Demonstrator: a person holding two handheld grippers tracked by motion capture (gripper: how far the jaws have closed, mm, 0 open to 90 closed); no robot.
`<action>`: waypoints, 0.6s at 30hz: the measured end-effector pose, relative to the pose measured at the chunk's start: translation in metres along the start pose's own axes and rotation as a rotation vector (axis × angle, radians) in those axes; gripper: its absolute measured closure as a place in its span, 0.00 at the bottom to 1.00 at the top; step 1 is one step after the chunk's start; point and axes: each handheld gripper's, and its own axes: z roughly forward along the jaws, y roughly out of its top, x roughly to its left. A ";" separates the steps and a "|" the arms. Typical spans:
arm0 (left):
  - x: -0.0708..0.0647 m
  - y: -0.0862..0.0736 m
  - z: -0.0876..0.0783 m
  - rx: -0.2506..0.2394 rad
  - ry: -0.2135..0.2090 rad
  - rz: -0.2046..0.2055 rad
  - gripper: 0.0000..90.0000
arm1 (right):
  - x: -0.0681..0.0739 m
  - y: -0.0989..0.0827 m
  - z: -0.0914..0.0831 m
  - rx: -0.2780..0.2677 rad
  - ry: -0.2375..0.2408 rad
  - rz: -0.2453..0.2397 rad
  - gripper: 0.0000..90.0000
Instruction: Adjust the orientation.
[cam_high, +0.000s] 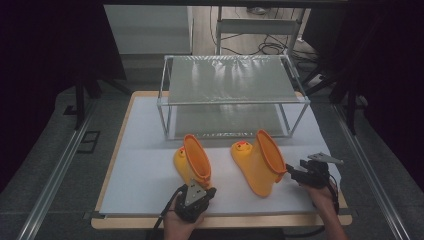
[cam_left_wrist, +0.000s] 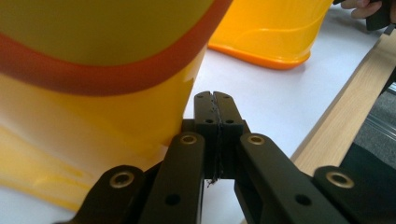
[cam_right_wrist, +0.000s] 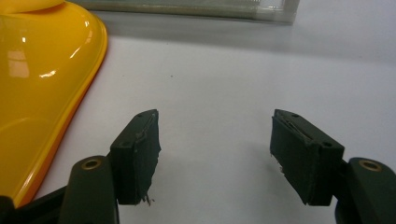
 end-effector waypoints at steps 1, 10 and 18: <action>0.000 0.000 0.000 0.000 0.000 0.000 1.00 | 0.000 0.000 0.000 0.001 0.000 0.001 0.37; 0.024 -0.020 -0.035 0.000 0.045 -0.062 1.00 | -0.002 -0.001 0.000 0.002 0.000 0.004 0.37; 0.048 -0.029 -0.053 -0.013 0.048 -0.143 0.99 | -0.002 0.000 0.000 0.004 -0.003 0.004 0.37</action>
